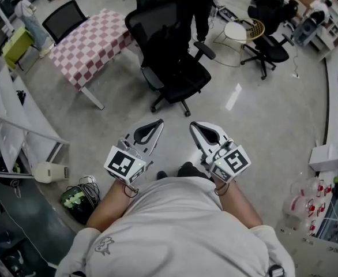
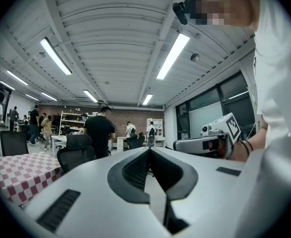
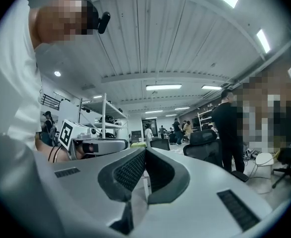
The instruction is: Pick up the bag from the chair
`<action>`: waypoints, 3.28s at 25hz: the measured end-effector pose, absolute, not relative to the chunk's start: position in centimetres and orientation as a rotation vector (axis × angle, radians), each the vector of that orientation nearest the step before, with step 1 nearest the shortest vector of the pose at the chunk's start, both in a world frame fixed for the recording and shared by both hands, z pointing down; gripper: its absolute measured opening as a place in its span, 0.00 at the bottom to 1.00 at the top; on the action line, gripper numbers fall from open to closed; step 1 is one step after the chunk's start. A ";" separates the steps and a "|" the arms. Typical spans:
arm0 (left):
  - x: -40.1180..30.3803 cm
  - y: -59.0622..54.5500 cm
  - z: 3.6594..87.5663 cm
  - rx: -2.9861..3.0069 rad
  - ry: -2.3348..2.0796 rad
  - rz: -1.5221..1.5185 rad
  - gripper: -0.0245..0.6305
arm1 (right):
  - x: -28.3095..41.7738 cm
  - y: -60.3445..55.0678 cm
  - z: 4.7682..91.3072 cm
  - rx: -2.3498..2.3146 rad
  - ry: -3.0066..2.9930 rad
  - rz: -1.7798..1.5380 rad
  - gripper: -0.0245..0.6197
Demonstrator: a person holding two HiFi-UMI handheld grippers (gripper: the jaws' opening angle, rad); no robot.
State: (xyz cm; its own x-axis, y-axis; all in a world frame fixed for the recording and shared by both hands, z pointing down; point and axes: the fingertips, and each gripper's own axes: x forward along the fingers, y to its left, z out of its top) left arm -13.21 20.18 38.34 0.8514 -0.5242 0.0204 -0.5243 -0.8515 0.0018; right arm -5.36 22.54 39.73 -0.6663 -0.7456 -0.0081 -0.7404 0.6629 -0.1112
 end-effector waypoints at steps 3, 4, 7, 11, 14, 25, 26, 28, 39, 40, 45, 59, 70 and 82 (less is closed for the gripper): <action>-13.5 18.9 38.6 3.005 -0.870 0.027 0.06 | -5.8 21.1 39.9 -1.234 2.831 -0.156 0.09; -13.6 18.6 38.7 3.003 -0.876 0.025 0.06 | -5.8 20.6 40.0 -1.225 2.834 -0.157 0.09; -13.7 17.8 39.0 2.998 -0.891 0.037 0.06 | -5.6 19.1 40.0 -1.213 2.833 -0.153 0.09; -13.9 15.8 39.5 2.980 -0.921 0.054 0.06 | -5.0 16.4 40.1 -1.206 2.835 -0.158 0.09; -13.3 14.0 39.8 2.967 -0.934 0.063 0.06 | -3.9 14.4 40.2 -1.207 2.836 -0.162 0.09; -6.0 6.4 40.6 2.964 -0.898 0.078 0.06 | 2.8 6.8 40.7 -1.197 2.853 -0.181 0.09; -5.2 5.7 40.8 2.962 -0.896 0.081 0.06 | 3.4 6.2 40.8 -1.192 2.858 -0.185 0.09; -3.9 4.4 40.9 2.960 -0.897 0.088 0.06 | 4.4 5.1 41.1 -1.186 2.865 -0.195 0.09; -2.5 -2.0 41.9 2.943 -0.914 0.094 0.06 | 6.5 -1.3 42.9 -1.204 2.851 -0.249 0.09; -2.5 -2.9 41.9 2.945 -0.904 0.091 0.06 | 6.4 -2.1 43.0 -1.216 2.846 -0.253 0.09; -2.8 -6.8 41.8 2.959 -0.829 0.099 0.06 | 5.9 -5.7 42.9 -1.282 2.817 -0.268 0.09; -8.3 -19.2 41.8 2.991 -0.589 0.090 0.06 | 0.5 -17.5 42.9 -1.505 2.715 -0.290 0.09; -10.5 -23.4 41.4 3.019 -0.515 0.090 0.06 | -1.0 -21.6 42.7 -1.584 2.665 -0.274 0.09; -8.9 -27.7 41.9 2.997 -0.576 0.112 0.06 | 0.7 -26.7 43.2 -1.522 2.677 -0.301 0.09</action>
